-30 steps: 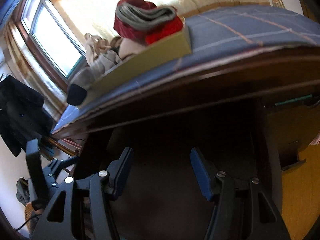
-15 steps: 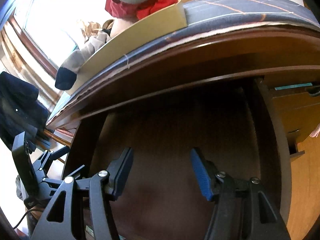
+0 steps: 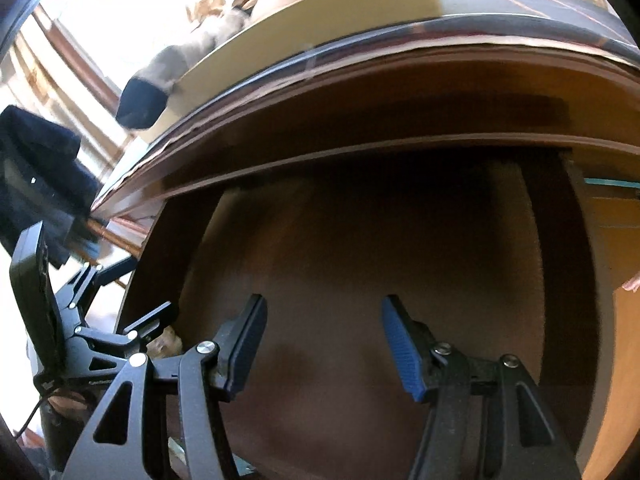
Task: Take underwear out of drawer
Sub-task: 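Lower the right gripper into the drawer toward the beige sock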
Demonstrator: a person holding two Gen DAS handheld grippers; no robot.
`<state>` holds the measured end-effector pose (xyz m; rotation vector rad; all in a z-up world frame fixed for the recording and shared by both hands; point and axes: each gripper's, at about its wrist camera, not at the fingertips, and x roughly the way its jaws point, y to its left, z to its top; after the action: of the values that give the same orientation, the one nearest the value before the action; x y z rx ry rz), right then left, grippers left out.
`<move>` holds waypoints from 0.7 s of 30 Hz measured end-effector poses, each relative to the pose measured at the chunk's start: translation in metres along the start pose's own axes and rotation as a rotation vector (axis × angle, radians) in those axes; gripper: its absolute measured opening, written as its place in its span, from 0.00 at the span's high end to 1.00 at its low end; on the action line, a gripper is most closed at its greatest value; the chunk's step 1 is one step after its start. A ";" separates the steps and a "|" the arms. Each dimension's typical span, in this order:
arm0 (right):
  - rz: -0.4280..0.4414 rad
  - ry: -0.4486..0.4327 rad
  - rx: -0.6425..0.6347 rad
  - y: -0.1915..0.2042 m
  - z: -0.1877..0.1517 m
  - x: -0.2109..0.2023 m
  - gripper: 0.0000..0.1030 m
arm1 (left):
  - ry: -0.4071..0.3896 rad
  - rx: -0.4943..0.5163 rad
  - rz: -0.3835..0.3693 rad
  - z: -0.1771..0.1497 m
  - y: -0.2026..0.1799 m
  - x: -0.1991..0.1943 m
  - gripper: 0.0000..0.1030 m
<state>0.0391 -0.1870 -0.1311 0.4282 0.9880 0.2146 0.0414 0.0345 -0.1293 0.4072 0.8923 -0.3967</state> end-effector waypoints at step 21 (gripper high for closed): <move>0.478 0.466 0.043 0.086 -0.014 0.093 0.48 | -0.069 -0.145 0.120 0.002 0.070 -0.047 0.03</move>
<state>0.0790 -0.0730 -0.1701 0.6698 1.3364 0.7505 0.0506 0.1002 -0.0777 0.3100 0.8189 -0.2330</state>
